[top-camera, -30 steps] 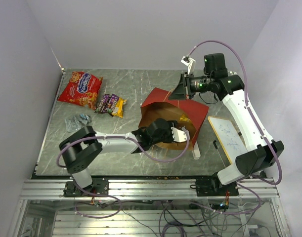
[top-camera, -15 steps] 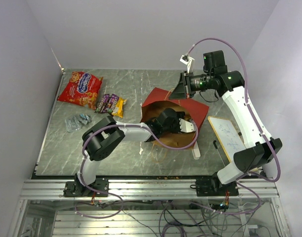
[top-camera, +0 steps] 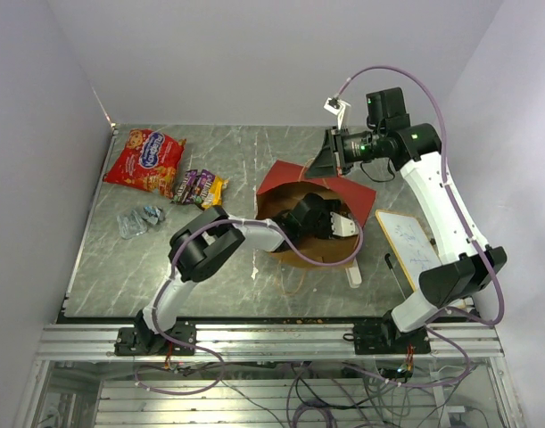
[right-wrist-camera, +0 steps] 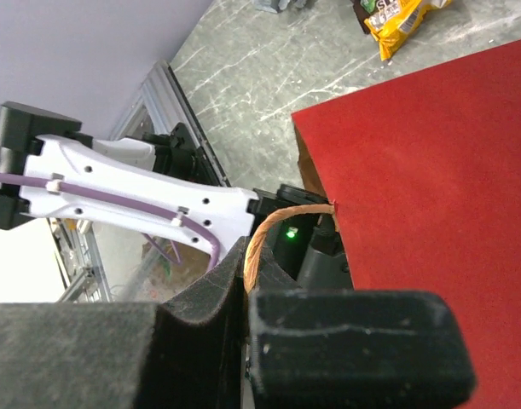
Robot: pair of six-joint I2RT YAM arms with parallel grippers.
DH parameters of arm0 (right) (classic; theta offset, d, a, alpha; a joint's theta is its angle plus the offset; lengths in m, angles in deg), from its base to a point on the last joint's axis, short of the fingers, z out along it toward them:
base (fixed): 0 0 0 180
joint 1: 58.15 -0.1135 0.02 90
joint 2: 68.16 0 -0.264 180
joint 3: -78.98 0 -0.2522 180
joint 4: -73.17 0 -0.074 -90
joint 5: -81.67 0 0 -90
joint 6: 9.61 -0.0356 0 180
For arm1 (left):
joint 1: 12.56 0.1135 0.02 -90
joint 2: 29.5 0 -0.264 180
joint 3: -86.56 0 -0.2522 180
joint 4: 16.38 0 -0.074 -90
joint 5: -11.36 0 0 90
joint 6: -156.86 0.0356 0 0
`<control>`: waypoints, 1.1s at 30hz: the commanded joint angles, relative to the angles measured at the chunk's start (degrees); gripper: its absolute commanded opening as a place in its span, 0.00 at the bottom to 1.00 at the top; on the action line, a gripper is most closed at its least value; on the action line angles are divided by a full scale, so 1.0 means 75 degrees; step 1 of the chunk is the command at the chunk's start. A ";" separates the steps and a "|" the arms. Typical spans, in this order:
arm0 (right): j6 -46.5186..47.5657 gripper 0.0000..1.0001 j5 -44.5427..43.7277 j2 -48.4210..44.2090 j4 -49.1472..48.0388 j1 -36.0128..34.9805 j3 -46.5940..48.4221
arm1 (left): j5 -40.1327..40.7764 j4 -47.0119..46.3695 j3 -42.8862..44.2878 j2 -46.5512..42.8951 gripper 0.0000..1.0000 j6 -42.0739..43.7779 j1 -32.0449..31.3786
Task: Take the snacks out of the paper bag
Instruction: Take out the snack from the paper bag.
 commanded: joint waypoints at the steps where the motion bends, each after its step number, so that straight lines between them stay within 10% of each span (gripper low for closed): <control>1: 0.0141 0.00 0.0076 0.0174 0.0474 0.0047 0.0560 | -0.0192 -0.0560 0.0569 0.0543 0.73 -0.0036 0.0071; 14: 0.0150 0.00 -0.0132 0.0069 0.0605 0.0055 0.0623 | -0.0114 -0.0160 0.1103 0.1000 0.29 -0.0373 0.0135; 33: -0.0680 0.00 -0.0526 -0.0764 -0.1834 0.0115 -0.1145 | -0.0820 0.1903 -0.1856 -0.3177 0.13 -0.2915 -0.0117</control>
